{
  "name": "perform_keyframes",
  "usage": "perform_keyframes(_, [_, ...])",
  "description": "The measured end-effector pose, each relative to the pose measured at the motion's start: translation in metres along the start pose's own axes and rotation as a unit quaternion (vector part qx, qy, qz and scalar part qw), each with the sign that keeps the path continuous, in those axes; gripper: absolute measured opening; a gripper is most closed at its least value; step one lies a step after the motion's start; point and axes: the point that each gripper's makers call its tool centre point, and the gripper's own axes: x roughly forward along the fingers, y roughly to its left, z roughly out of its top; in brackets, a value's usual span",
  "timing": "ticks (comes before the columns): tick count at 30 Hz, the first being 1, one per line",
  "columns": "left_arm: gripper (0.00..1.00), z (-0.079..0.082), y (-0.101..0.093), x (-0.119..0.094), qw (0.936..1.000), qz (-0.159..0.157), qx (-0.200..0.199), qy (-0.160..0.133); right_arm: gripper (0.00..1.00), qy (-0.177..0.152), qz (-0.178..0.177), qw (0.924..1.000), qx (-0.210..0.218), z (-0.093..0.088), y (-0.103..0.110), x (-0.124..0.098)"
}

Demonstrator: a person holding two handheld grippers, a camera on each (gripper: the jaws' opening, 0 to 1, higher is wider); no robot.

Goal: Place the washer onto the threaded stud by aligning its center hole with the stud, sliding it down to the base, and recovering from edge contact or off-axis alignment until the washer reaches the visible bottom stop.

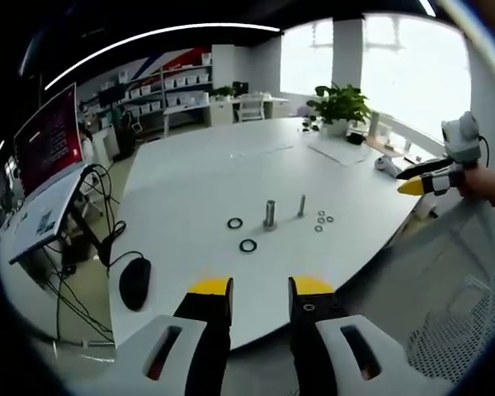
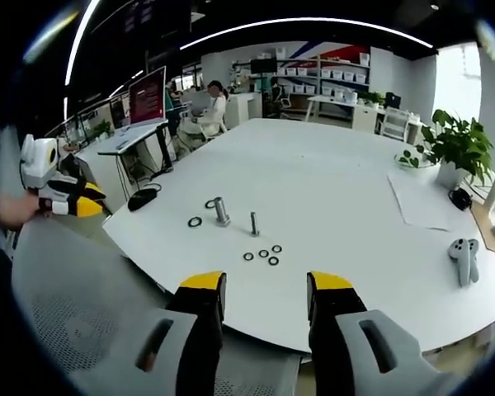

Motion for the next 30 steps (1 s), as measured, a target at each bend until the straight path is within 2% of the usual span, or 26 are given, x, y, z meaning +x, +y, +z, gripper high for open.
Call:
perform_keyframes(7, [0.24, 0.004, 0.002, -0.003, 0.9999, 0.001, -0.001, -0.014, 0.39, 0.006, 0.008, 0.9999, -0.006, -0.003, 0.003, 0.001])
perform_keyframes(10, [0.25, 0.008, 0.005, -0.004, 0.9997, 0.005, -0.005, -0.022, 0.39, -0.004, 0.015, 0.9999, 0.005, 0.002, 0.004, 0.000])
perform_keyframes(19, [0.26, 0.007, 0.007, -0.005, 0.9996, 0.011, -0.010, -0.022, 0.40, 0.004, 0.027, 0.9996, 0.005, -0.001, 0.009, 0.004])
perform_keyframes(25, [0.26, -0.001, 0.013, -0.003, 0.9996, 0.016, -0.023, -0.010, 0.40, 0.014, 0.042, 0.9990, 0.001, -0.005, 0.015, 0.004])
perform_keyframes(30, [0.26, 0.001, 0.014, -0.006, 0.9992, 0.024, -0.030, -0.013, 0.41, 0.011, 0.049, 0.9987, 0.009, -0.005, 0.017, 0.005])
